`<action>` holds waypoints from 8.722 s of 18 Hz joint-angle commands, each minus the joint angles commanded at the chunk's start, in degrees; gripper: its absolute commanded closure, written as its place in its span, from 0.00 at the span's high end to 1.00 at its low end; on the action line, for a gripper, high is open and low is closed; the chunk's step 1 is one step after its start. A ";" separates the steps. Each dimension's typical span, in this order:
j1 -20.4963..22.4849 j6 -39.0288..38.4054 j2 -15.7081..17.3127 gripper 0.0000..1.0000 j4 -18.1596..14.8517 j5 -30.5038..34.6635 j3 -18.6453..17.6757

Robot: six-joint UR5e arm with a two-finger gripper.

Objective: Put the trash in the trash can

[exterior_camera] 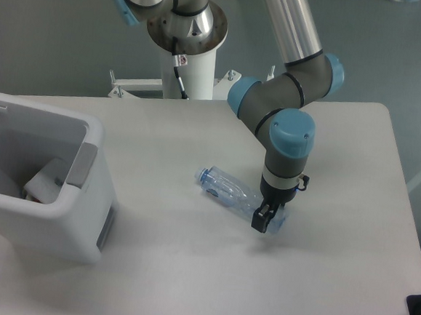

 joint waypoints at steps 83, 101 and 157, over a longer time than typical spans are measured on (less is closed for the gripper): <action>-19.69 30.06 7.99 0.41 0.17 -45.43 35.08; -23.12 39.81 12.74 0.52 3.60 -46.40 21.28; 0.61 93.41 8.26 1.00 -23.63 -5.37 18.72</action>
